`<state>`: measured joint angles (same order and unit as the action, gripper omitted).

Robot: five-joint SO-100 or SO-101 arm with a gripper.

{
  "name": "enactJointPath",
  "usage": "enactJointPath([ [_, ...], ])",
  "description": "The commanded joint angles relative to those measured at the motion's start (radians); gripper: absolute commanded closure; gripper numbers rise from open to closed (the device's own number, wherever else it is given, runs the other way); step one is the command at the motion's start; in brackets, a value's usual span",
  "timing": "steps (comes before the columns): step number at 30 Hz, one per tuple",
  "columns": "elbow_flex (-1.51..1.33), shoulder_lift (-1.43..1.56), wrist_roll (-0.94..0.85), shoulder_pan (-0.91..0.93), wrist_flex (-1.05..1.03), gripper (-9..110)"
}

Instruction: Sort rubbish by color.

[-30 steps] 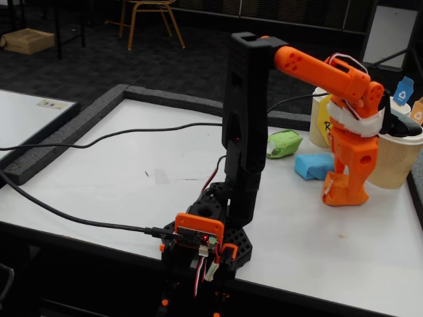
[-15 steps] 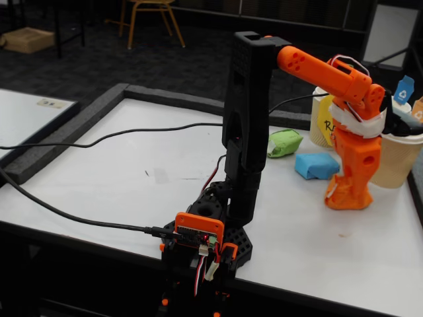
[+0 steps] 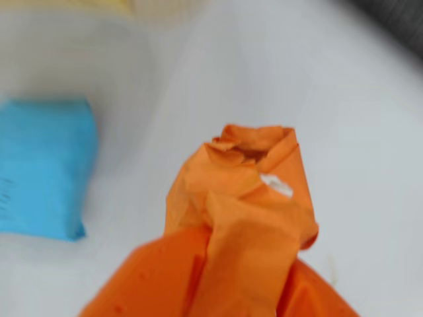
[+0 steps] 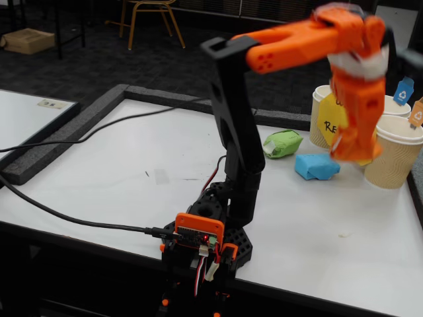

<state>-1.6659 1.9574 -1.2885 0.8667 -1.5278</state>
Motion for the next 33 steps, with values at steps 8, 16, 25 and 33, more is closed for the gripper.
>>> enactJointPath([
  [8,0.285,0.156,-0.017,0.015,0.170,101],
  [16,0.261,0.052,-0.018,0.015,0.500,101],
  [25,0.262,-0.130,-0.018,-0.017,0.721,101],
  [33,0.258,-0.190,-0.017,-0.081,0.769,101],
])
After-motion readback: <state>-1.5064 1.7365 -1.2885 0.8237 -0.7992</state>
